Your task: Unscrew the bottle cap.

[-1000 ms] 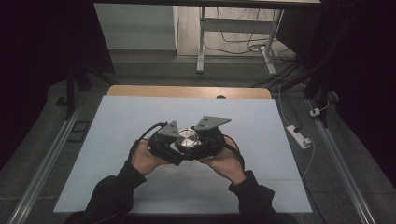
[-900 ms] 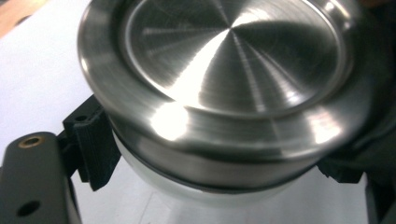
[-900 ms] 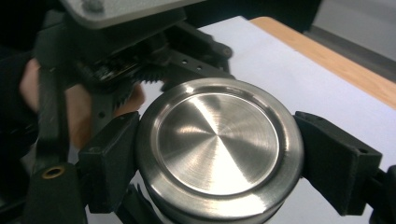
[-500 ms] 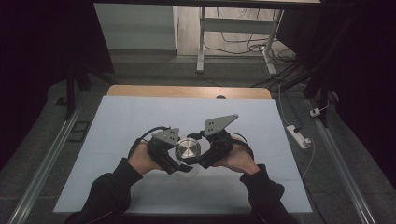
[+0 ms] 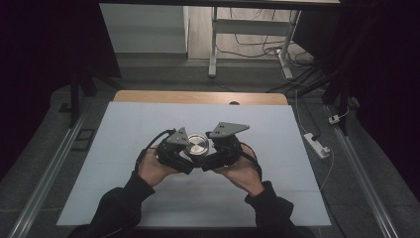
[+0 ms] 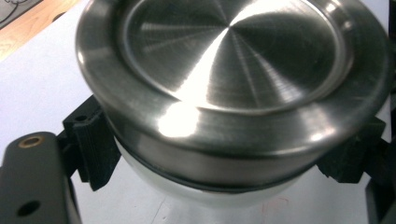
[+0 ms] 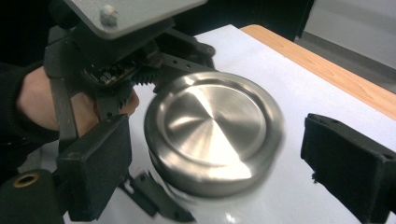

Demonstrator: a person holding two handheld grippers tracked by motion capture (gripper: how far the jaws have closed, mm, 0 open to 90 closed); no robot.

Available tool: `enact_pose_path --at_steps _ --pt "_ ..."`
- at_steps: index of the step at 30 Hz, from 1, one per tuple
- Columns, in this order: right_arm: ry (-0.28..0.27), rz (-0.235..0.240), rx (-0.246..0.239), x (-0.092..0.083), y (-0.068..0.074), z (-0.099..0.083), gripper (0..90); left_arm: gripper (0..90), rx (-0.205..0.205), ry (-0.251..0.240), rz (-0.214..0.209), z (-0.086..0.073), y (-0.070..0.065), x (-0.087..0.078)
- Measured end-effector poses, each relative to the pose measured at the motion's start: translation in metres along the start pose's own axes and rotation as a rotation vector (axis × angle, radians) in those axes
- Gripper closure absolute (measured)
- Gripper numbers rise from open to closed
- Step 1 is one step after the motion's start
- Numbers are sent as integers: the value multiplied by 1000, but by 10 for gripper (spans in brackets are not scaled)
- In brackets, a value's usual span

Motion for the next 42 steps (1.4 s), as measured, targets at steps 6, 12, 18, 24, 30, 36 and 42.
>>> enact_pose_path --at_steps 6,12,18,24,30,36,42 --pt "7 33 -28 -1 3 0 195 153 37 0 -85 1 -3 -1" --pt "-16 239 -74 -11 1 0 196 153 122 -16 -256 0 -8 -8" --pt "-58 359 -71 -21 -4 -1 128 153 147 -41 -323 2 -14 -10" --pt "-32 139 -44 -24 -3 8 87 153 29 -33 -144 3 -3 -8" --pt "2 3 -34 -11 6 7 90 153 2 -19 -84 2 -3 -4" --pt "8 3 -53 -5 9 4 184 153 28 -14 -107 4 -7 -4" --pt "-6 96 -36 -9 6 3 197 153 69 -20 -181 2 -7 -6"
Point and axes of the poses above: each handheld gripper's, and its own axes: x roughly forward along the jaws, z roughly out of its top, y roughly to its left, the point moved 3 cm from there along x, roughly forward along the jaws, and after that the axes turned 4 degrees about -x, right-handed, at the moved point
